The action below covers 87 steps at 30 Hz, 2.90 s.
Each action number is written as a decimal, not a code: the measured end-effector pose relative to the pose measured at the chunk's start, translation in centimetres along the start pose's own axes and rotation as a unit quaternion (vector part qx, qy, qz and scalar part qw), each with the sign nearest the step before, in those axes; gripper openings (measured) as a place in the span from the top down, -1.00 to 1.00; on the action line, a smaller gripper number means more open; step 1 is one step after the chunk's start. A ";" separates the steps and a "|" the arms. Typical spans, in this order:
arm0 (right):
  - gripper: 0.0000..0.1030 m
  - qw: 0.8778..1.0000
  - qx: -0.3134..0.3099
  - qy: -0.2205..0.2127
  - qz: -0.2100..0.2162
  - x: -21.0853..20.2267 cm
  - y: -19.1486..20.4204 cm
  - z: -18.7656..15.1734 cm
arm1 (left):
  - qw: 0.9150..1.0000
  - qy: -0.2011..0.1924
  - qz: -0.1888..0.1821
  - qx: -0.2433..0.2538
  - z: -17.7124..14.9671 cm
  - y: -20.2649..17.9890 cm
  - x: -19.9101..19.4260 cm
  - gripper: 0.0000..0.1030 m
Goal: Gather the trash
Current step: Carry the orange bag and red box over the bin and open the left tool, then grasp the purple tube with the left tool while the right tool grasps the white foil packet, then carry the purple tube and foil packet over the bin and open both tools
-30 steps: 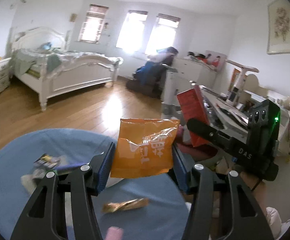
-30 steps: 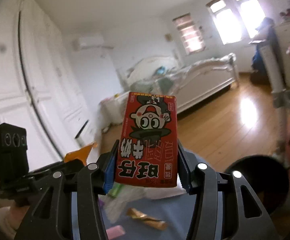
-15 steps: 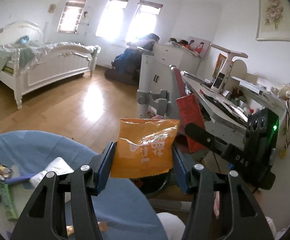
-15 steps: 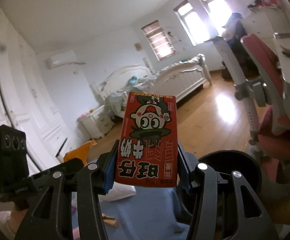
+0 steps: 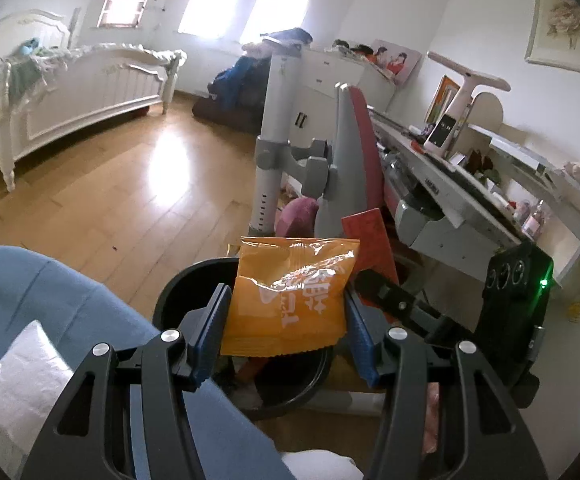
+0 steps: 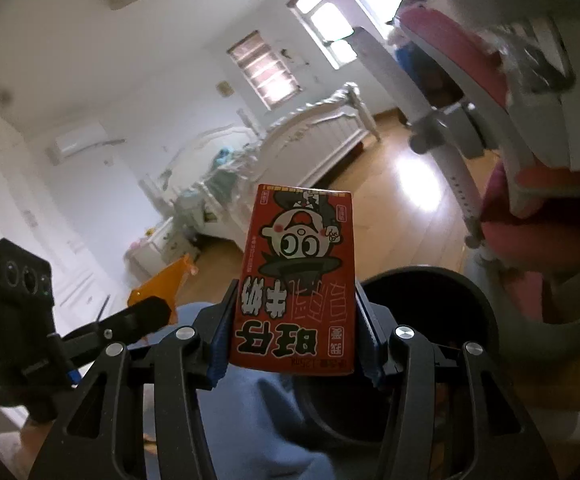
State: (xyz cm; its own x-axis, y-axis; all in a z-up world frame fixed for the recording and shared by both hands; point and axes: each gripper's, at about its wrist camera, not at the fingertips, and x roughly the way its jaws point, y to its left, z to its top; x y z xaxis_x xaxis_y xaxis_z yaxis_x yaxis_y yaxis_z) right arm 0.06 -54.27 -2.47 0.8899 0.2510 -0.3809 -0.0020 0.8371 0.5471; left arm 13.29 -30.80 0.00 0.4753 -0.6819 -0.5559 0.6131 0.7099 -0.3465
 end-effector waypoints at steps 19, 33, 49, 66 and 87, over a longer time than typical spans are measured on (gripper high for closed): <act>-0.49 0.998 0.044 0.011 -0.033 3.8 -5.0 0.1 | 1.000 0.019 0.005 0.017 0.6 0.2 3.4 -0.67; -0.54 0.996 -0.037 0.069 0.037 4.5 6.5 -2.9 | 0.992 -0.009 0.100 -0.074 -3.9 7.3 -11.0 -0.67; -0.89 0.940 -0.247 0.231 0.048 13.7 23.6 -9.8 | 0.954 0.050 0.276 -0.110 -15.3 16.2 -21.8 -0.65; -0.05 0.893 -0.316 0.320 -0.001 21.5 26.3 -13.7 | 0.952 0.073 0.271 -0.122 -17.7 18.8 -22.8 0.39; 0.43 0.957 -0.222 0.155 0.106 7.5 22.8 -6.0 | 0.980 -0.064 0.171 -0.085 -8.7 12.2 -22.4 0.50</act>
State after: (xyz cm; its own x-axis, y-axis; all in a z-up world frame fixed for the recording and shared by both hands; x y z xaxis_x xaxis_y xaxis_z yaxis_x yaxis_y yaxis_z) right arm 4.00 -30.42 2.66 0.6695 0.5133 -0.5369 -0.4231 0.8576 0.2923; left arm 4.66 -5.39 1.67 0.7161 -0.4084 -0.5660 0.2964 0.9121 -0.2832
